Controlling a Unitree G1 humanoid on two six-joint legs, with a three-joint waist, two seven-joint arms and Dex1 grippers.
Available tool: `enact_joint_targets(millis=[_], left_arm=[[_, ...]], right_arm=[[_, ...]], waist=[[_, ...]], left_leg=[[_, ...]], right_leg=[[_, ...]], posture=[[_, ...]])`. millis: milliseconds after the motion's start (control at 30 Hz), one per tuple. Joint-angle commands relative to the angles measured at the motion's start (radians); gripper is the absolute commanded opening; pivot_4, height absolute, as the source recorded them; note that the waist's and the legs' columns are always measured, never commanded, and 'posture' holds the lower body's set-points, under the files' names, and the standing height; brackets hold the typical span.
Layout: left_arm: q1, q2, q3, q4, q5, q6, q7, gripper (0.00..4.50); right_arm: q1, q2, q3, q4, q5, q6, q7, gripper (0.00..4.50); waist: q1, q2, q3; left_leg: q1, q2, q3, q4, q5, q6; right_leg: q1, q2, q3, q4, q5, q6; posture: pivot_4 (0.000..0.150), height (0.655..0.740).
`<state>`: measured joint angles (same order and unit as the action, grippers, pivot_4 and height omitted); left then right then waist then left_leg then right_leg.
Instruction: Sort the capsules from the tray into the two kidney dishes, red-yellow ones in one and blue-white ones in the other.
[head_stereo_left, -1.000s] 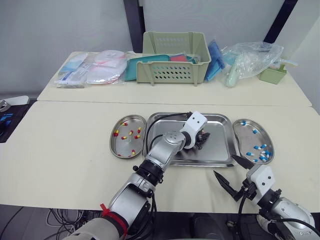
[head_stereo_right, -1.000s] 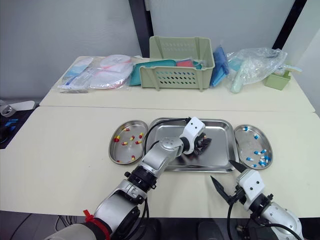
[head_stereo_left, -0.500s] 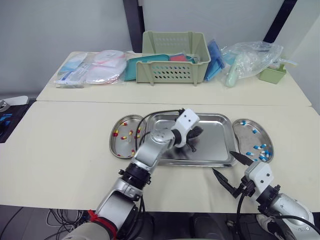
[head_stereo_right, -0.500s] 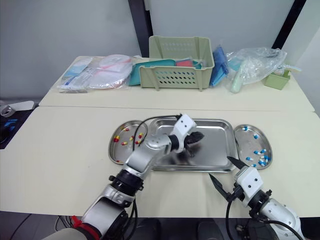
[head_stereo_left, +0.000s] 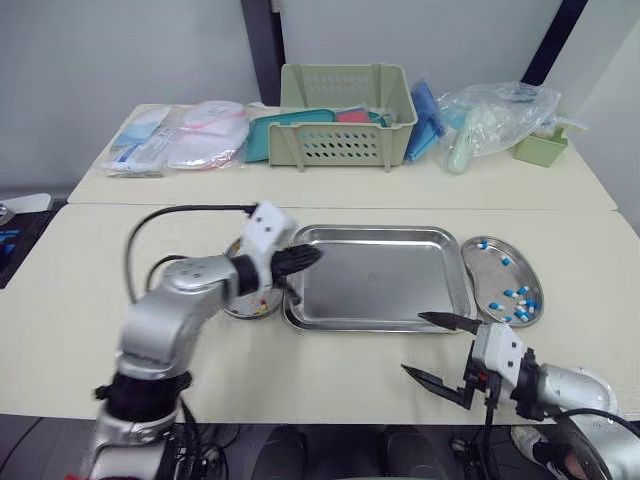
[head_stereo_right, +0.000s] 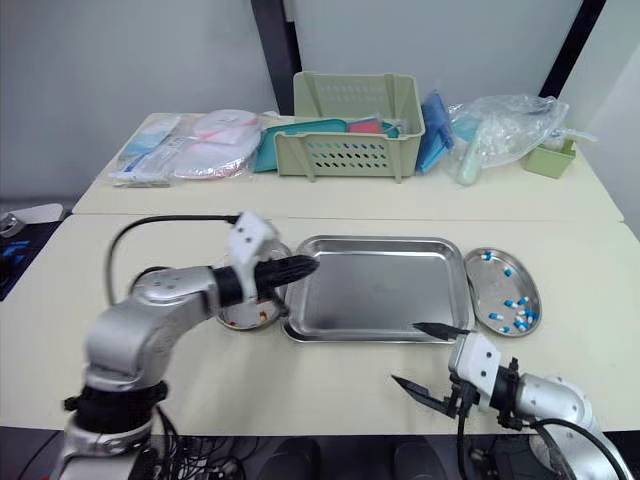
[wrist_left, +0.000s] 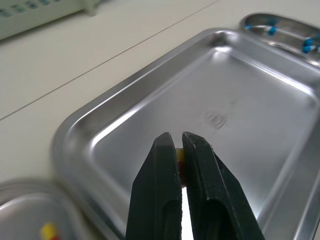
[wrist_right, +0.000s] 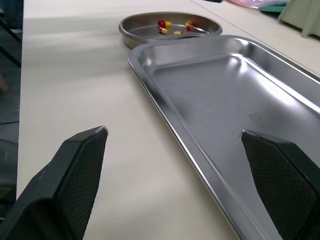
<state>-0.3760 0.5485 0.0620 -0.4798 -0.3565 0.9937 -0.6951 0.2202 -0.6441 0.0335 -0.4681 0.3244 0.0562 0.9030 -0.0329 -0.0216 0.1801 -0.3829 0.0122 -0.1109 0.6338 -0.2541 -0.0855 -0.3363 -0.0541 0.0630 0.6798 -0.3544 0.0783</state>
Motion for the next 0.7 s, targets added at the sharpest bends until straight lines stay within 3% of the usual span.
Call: enact_joint_targets(millis=[33, 267, 700], left_arm=[[0.082, 0.073, 0.122, -0.110, -0.054, 0.043, -0.008, 0.04], [0.179, 0.209, 0.251, -0.122, -0.087, 0.012, -0.023, 0.04], [0.199, 0.275, 0.269, -0.042, -0.113, -0.055, -0.022, 0.04]], right_arm=[[-0.041, 0.000, 0.002, 0.022, 0.044, -0.001, 0.040, 4.50], [-0.128, 0.011, 0.017, 0.086, 0.052, -0.007, 0.075, 4.50], [-0.177, 0.059, 0.035, 0.113, 0.026, -0.050, 0.066, 4.50]], waist=[[0.003, 0.000, 0.000], [0.004, -0.002, 0.001], [0.002, -0.002, 0.001]], left_leg=[[0.000, 0.000, 0.000, 0.000, 0.000, 0.000], [0.000, 0.000, 0.000, 0.000, 0.000, 0.000], [0.000, 0.000, 0.000, 0.000, 0.000, 0.000]], right_leg=[[0.000, 0.000, 0.000, 0.000, 0.000, 0.000], [0.000, 0.000, -0.001, 0.000, 0.000, 0.000], [-0.001, 0.000, 0.000, 0.000, 0.000, 0.000]], posture=[[0.150, 0.7400], [0.150, 0.7400], [0.150, 0.7400]])
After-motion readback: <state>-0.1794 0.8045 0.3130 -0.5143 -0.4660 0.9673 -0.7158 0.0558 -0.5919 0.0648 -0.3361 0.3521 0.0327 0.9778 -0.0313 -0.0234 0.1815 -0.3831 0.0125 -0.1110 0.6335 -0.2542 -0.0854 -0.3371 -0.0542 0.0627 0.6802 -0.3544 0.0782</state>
